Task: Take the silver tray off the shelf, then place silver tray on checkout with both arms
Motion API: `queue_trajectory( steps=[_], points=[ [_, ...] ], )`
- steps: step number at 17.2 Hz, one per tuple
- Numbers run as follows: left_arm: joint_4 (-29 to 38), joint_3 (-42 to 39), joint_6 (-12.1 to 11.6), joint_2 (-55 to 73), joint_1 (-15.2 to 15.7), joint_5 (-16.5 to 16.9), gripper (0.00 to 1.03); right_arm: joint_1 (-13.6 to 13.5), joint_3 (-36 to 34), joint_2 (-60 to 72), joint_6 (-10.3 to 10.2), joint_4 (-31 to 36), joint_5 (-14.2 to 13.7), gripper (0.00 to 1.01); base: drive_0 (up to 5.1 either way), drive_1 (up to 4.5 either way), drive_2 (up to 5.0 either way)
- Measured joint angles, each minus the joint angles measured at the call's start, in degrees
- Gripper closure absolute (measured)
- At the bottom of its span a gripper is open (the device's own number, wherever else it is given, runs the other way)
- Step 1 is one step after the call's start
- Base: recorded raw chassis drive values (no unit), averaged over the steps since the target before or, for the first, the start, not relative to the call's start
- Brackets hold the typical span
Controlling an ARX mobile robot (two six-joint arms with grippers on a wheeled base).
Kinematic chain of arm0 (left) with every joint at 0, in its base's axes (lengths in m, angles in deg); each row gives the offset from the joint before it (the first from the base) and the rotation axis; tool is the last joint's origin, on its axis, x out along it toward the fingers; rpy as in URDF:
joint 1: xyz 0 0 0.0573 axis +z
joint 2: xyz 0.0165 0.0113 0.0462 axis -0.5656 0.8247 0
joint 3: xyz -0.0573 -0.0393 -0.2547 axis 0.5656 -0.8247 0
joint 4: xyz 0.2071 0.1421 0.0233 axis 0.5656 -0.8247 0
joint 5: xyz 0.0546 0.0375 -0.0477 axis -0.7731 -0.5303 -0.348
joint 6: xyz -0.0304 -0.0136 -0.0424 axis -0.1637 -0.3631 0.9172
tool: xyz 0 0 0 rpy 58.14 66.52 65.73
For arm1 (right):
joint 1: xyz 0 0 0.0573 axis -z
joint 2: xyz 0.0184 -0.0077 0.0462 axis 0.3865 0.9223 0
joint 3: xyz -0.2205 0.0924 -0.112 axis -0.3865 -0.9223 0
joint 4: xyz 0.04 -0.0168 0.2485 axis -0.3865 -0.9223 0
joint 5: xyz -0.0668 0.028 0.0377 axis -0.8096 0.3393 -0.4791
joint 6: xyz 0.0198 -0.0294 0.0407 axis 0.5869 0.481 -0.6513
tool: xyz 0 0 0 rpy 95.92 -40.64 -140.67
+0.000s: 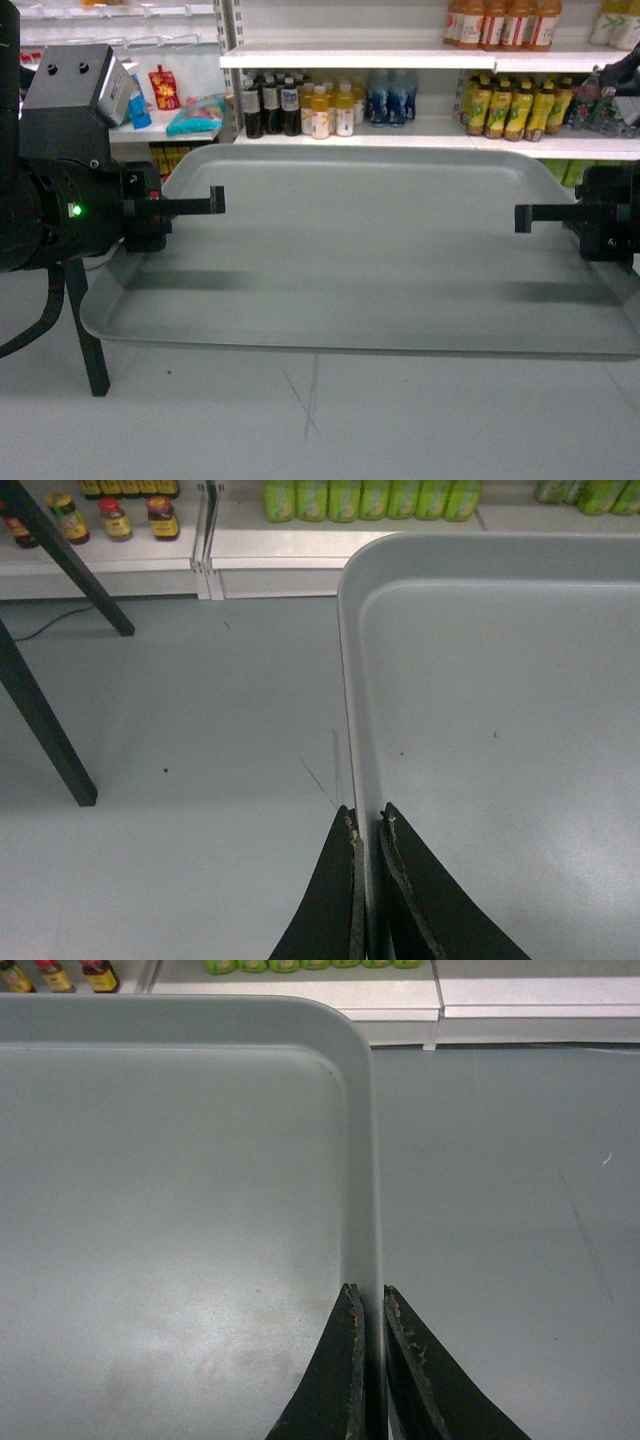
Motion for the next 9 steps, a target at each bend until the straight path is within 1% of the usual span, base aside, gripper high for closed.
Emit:
queue_trajectory(
  steps=[7, 9],
  points=[
    [-0.02, 0.04, 0.00, 0.02, 0.00, 0.04, 0.99, 0.02, 0.00, 0.02, 0.00, -0.31, -0.07, 0.98, 0.0, -4.20, 4.2],
    [-0.48, -0.15, 0.02, -0.13, -0.02, -0.02, 0.99, 0.00, -0.04, -0.17, 0.02, -0.72, -0.11, 0.98, 0.0, 0.00, 0.0]
  ],
)
